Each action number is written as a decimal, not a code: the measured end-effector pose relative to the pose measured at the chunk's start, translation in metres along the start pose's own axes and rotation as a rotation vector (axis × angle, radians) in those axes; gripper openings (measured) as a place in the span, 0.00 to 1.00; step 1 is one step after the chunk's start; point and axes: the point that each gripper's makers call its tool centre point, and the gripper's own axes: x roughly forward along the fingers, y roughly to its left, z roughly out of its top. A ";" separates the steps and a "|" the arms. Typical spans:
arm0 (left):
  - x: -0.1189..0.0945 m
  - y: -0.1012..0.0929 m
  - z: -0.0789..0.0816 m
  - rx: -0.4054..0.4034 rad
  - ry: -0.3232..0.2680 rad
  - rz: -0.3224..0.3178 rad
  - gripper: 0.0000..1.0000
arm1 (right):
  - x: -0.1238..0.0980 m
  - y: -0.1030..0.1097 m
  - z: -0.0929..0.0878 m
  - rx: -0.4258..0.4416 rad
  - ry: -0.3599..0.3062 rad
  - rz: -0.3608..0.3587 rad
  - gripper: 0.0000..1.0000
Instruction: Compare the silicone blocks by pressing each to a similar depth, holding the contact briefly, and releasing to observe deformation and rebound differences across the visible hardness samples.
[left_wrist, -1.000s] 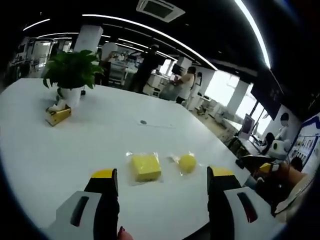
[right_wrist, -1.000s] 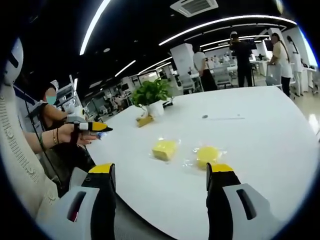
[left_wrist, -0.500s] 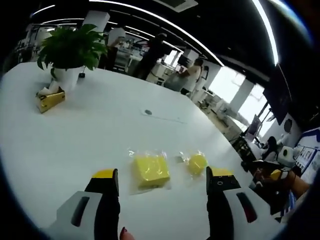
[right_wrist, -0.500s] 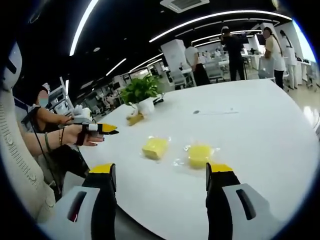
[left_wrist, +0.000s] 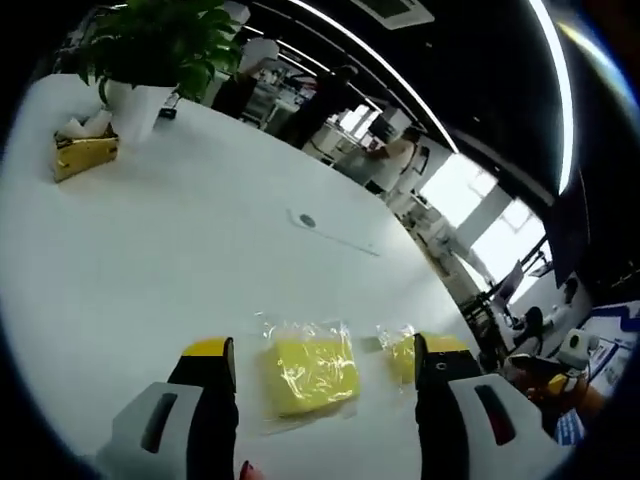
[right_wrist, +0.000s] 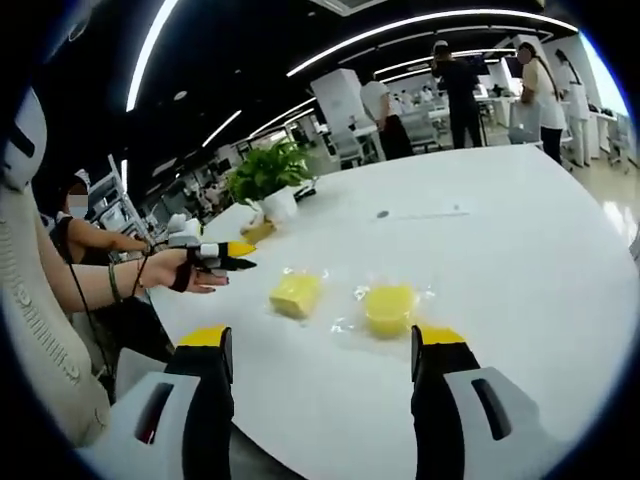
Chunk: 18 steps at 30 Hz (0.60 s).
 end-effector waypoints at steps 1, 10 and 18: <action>0.005 0.004 -0.002 0.011 -0.003 -0.008 0.72 | 0.002 -0.002 0.000 0.000 0.004 -0.004 0.67; 0.038 0.030 -0.011 -0.064 -0.019 -0.027 0.67 | 0.012 -0.008 -0.009 -0.002 0.072 -0.010 0.67; 0.055 0.042 -0.016 -0.210 -0.061 -0.108 0.49 | 0.019 -0.016 -0.012 0.002 0.105 -0.028 0.67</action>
